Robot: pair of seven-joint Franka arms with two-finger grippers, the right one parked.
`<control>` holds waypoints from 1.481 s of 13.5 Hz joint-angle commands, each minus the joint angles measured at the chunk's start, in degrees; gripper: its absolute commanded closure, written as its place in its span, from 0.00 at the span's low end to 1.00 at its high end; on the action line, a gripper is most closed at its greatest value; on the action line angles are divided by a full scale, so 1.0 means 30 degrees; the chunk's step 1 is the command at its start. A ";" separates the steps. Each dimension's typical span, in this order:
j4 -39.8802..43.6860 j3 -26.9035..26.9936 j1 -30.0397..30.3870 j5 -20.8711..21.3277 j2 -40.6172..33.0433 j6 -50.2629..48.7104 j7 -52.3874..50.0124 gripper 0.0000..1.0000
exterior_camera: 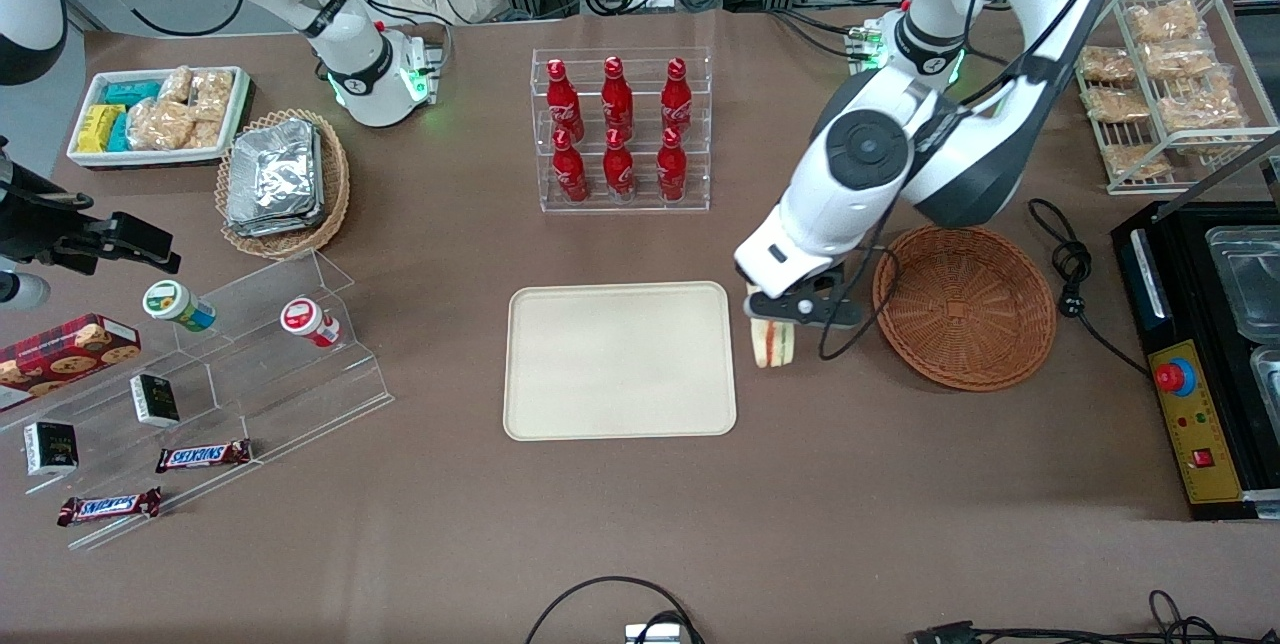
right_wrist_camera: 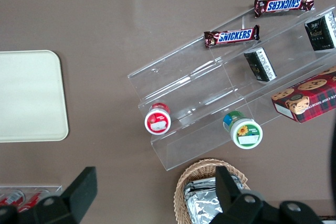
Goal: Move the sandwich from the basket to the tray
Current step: 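Carry the sandwich over the cream tray with the left gripper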
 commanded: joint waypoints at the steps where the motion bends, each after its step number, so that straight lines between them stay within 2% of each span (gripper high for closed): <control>1: 0.2159 -0.0278 -0.1512 0.1892 0.2778 -0.0306 -0.2210 0.79; 4: 0.2982 -0.0219 -0.2306 0.3007 0.4508 0.0160 -0.3470 0.79; 9: 0.2953 -0.0132 -0.3125 0.4207 0.5916 0.1129 -0.3591 0.79; 13: 0.2953 0.0044 -0.3888 0.6755 0.7206 0.1276 -0.5464 0.76; 20: 0.2953 0.0103 -0.4124 0.7023 0.7911 0.2243 -0.5847 0.76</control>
